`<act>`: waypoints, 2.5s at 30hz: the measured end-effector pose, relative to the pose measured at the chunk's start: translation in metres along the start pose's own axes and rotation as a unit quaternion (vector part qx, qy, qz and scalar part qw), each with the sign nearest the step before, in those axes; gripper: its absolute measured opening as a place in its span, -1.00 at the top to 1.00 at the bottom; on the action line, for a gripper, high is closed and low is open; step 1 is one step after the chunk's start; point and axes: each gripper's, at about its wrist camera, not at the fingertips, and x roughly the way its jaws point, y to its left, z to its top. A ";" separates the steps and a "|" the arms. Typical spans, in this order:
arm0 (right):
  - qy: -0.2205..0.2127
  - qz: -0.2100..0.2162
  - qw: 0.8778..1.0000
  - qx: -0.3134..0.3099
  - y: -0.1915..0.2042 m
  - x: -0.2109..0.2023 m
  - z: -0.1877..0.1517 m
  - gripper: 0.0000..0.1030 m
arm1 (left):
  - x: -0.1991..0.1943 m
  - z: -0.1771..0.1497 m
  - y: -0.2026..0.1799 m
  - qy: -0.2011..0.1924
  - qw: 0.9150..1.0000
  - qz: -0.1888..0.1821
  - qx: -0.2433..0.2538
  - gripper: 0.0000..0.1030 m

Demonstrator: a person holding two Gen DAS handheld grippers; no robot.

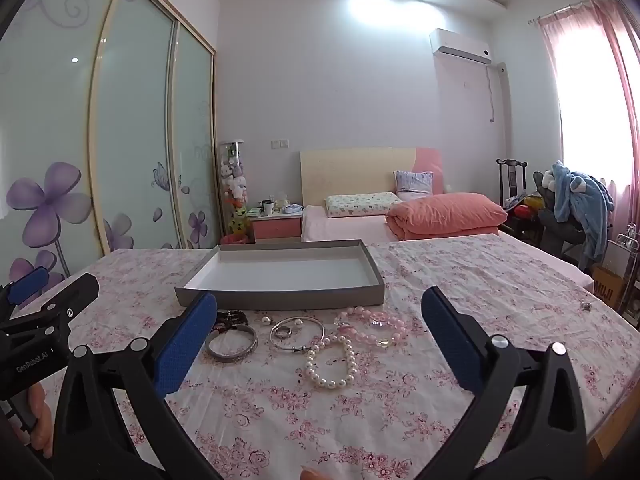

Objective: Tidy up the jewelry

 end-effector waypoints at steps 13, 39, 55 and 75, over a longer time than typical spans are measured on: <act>0.002 0.000 1.000 0.000 -0.001 0.001 0.001 -0.97 | 0.000 0.000 0.000 -0.001 1.000 0.000 -0.001 -0.92; 0.003 0.000 1.000 0.001 -0.004 0.001 -0.001 -0.97 | 0.000 0.000 0.000 0.001 1.000 -0.001 -0.002 -0.92; 0.004 0.001 1.000 0.001 -0.004 0.001 -0.001 -0.97 | 0.000 0.000 0.000 0.002 1.000 -0.001 -0.002 -0.92; 0.004 0.001 1.000 0.002 -0.003 0.002 -0.002 -0.97 | 0.000 -0.003 -0.005 0.004 1.000 0.002 -0.002 -0.92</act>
